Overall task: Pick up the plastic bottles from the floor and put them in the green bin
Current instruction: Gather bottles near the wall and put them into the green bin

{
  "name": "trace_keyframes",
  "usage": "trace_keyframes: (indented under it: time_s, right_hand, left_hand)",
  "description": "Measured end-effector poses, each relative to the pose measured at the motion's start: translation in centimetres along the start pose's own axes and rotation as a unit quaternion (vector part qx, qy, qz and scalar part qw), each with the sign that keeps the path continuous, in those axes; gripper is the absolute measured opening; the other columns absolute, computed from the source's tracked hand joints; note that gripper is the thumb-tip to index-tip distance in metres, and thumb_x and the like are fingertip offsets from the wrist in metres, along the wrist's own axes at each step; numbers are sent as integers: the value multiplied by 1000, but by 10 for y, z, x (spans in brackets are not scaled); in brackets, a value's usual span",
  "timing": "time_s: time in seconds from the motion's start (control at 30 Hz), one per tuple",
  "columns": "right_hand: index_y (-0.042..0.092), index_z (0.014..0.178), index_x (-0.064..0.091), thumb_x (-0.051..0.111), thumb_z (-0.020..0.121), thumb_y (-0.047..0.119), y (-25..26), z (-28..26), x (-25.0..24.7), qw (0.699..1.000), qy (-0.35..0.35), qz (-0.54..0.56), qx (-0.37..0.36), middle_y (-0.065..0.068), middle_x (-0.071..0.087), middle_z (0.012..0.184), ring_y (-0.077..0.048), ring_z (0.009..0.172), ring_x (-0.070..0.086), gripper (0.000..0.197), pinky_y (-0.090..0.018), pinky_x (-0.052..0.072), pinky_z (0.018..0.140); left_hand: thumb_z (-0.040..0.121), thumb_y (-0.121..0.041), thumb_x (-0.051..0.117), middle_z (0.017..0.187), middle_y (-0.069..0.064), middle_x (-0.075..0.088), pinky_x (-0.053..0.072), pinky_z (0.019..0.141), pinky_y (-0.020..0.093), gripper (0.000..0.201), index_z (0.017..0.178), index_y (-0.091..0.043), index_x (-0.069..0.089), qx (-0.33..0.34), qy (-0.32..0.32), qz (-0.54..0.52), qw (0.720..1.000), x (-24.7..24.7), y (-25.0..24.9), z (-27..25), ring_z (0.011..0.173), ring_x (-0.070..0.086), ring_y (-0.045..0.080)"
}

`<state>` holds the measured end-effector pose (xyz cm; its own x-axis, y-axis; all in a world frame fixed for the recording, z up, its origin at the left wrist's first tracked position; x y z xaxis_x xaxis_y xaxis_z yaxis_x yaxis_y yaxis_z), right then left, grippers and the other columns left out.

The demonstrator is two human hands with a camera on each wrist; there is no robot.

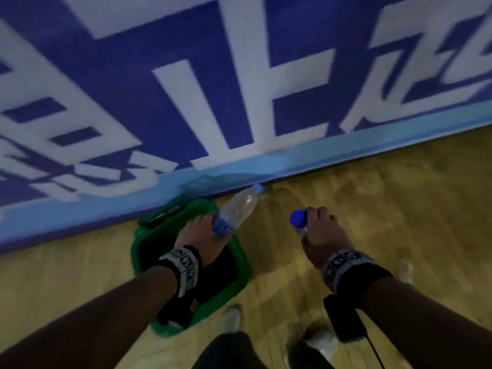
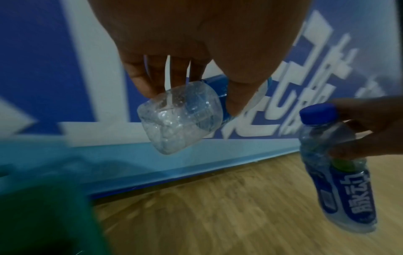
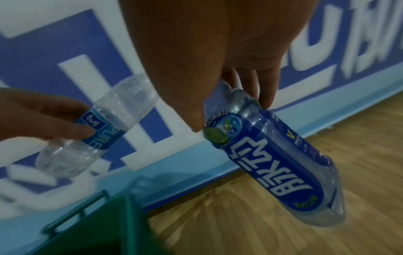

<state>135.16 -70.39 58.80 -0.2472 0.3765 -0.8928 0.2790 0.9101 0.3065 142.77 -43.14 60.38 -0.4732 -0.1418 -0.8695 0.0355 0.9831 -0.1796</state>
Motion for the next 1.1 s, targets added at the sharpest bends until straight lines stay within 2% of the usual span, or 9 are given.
trace_keyframes:
  time_s: [0.07, 0.13, 0.33, 0.47, 0.63, 0.73, 0.83, 1.0, 1.1]
  right_hand:
    - [13, 134, 38, 52, 95, 33, 46, 2, 19, 998, 53, -28, -33, -12, 42, 130, -34, 113, 50, 45, -47, 52, 87]
    - [17, 134, 37, 56, 93, 29, 89, 5, 43, 993, 96, -42, -54, -9, 41, 133, -30, 118, 48, 46, -44, 51, 90]
    - [17, 129, 38, 67, 88, 17, 215, 5, 112, 973, 180, -78, -120, -9, 42, 133, -31, 116, 51, 51, -44, 51, 91]
    - [18, 135, 35, 67, 88, 18, 292, 2, 133, 965, 172, -107, -169, -8, 42, 134, -30, 114, 53, 57, -42, 51, 88]
    - [12, 146, 25, 69, 86, 10, 339, 7, 120, 961, 162, -157, -158, -13, 33, 145, -35, 128, 43, 75, -43, 44, 100]
    - [11, 147, 22, 74, 83, 15, 339, 5, 90, 966, 145, -163, -137, -14, 30, 147, -36, 132, 38, 83, -45, 42, 106]
    - [11, 147, 22, 73, 85, 19, 315, -1, 57, 973, 125, -171, -95, -14, 31, 147, -35, 132, 38, 81, -45, 39, 107]
    - [8, 146, 27, 56, 94, 22, 226, -30, -2, 986, 76, -146, 28, -17, 32, 149, -35, 134, 37, 61, -45, 37, 108]
    - [11, 141, 33, 64, 87, 24, 140, -64, -35, 988, 52, -83, 120, -14, 35, 142, -35, 128, 42, 64, -45, 43, 103]
  left_hand:
    - [78, -70, 52, 122, 5, 59, 48, 94, 42, 65, 125, -26, 48, -64, 17, 21, 998, 10, 73, -14, 111, 57, 31]
    - [82, -70, 48, 125, 6, 56, 48, 92, 42, 67, 130, -24, 45, -100, 38, 25, 994, 20, 131, -21, 112, 55, 31]
    - [87, -65, 50, 140, 8, 46, 46, 95, 44, 78, 149, -22, 28, -162, 86, -43, 982, 36, 230, -30, 121, 51, 33]
    - [91, -54, 51, 146, 8, 41, 46, 99, 44, 73, 151, -22, 25, -144, 70, -90, 983, 22, 274, -45, 126, 47, 33]
    - [94, -42, 51, 145, 5, 39, 45, 102, 43, 65, 151, -23, 25, -96, 82, -94, 988, -1, 305, -62, 129, 44, 29]
    - [93, -38, 51, 142, 6, 42, 46, 101, 42, 61, 148, -22, 31, -63, 77, -86, 991, -23, 296, -58, 126, 47, 28]
    - [90, -36, 53, 138, 4, 46, 45, 101, 41, 58, 144, -22, 39, -7, 67, -71, 995, -44, 258, -47, 124, 50, 27]
    - [85, -33, 54, 139, 3, 46, 43, 104, 41, 58, 141, -24, 41, 133, 65, 3, 989, -62, 140, -29, 125, 49, 26]
    - [86, -36, 49, 141, 6, 46, 40, 107, 42, 57, 141, -22, 42, 224, 61, 81, 969, -62, 44, -27, 128, 47, 29]
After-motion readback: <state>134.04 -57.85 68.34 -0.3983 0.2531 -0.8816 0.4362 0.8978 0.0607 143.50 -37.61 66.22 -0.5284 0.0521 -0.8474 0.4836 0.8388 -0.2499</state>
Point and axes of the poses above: each hand's wrist, its own z-axis towards the middle knuckle, its own x-axis out of the palm, y = z × x, the point moved 2 cm from there along z, towards the middle knuckle
